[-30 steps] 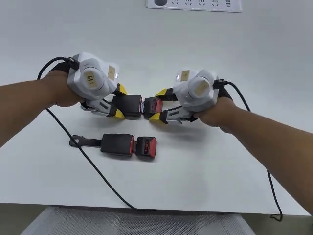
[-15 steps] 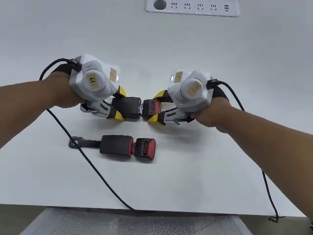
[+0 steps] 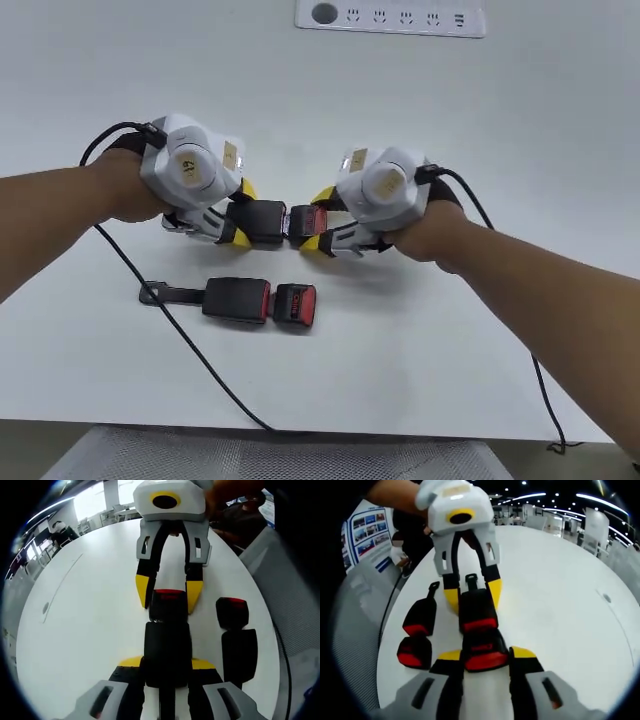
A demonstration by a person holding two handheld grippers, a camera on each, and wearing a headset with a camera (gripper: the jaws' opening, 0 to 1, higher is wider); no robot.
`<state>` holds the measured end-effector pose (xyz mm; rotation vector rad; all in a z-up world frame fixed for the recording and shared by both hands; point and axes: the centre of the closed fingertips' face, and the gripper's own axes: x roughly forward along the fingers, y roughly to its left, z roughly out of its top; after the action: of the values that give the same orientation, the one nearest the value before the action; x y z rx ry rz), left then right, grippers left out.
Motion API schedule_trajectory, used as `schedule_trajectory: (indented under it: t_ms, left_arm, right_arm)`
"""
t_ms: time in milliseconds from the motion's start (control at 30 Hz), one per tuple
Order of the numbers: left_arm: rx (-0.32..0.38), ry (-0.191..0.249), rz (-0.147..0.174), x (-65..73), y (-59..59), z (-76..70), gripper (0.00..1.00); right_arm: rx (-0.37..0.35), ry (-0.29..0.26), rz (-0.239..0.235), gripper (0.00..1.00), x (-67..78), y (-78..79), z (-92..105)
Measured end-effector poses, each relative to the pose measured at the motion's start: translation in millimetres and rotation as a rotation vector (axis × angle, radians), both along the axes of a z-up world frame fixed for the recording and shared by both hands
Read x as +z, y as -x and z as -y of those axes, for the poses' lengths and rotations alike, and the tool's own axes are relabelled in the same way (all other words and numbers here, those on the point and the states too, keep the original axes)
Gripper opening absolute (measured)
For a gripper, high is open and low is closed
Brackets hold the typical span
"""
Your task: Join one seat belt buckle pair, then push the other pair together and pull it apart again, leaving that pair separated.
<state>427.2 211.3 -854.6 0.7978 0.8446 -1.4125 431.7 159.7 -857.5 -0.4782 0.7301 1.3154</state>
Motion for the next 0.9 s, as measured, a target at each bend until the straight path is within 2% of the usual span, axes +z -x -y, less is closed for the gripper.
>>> schedule_trajectory:
  t_ms: [367, 467, 567, 700, 900]
  left_arm:
    - [-0.005, -0.004, 0.001, 0.2, -1.0, -0.3, 0.33]
    - [0.0, 0.003, -0.001, 0.3, -1.3, -0.7, 0.34]
    - [0.014, 0.029, -0.004, -0.1, -1.6, -2.0, 0.34]
    - [0.006, 0.027, -0.002, -0.1, -1.9, -0.7, 0.34]
    - [0.028, 0.045, -0.004, 0.0, -2.2, -1.5, 0.34]
  right_arm:
    - [-0.008, 0.011, 0.006, 0.36, -0.4, -0.8, -0.3]
    - [-0.008, 0.012, 0.008, 0.36, -0.4, -1.0, 0.0]
    - [-0.014, 0.008, 0.008, 0.36, -0.4, -0.6, 1.0]
    - [-0.018, -0.008, 0.01, 0.36, 0.0, -0.5, 3.2]
    - [-0.014, 0.002, 0.012, 0.36, -0.5, -1.3, 20.5]
